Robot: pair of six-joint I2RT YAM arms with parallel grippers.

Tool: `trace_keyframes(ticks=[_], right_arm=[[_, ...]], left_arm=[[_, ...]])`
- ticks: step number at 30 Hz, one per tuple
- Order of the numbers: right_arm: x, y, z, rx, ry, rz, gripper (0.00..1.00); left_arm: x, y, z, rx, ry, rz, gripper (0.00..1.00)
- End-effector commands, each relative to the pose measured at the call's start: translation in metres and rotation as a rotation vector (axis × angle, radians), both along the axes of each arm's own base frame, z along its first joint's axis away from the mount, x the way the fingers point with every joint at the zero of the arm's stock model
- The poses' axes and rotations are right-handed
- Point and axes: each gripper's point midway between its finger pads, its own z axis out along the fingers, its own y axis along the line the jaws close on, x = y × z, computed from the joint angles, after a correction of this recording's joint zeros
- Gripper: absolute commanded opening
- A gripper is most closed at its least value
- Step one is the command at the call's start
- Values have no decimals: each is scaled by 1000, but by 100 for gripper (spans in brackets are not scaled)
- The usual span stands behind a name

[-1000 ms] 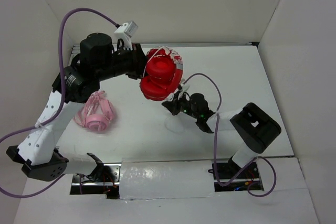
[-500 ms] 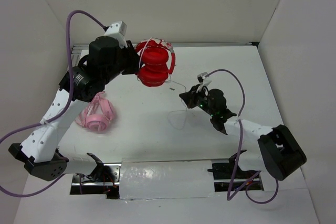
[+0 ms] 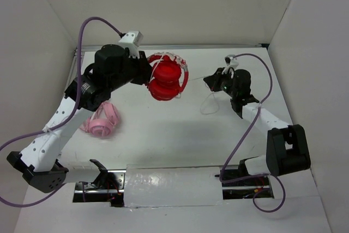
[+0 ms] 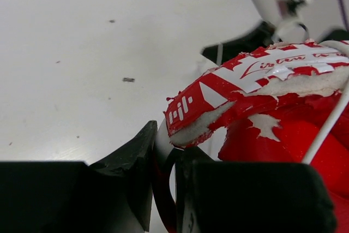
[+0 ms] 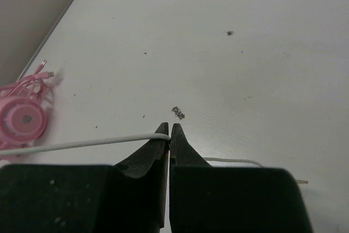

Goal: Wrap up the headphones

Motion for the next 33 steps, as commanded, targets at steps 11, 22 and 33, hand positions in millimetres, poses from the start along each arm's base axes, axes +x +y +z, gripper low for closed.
trace_keyframes(ticks=[11,22,33], right_arm=[[52,-27,70,-184,15,-94,0],[28,-36,169,-256,-108,-138,0],[-69,23,214,-195,-242,108,0]], left_arm=[[-51,-65,-70,156,-2,-392,0],[-34,-32,-212,467,421,-8,0],[9,9,-241,546,619,373,0]])
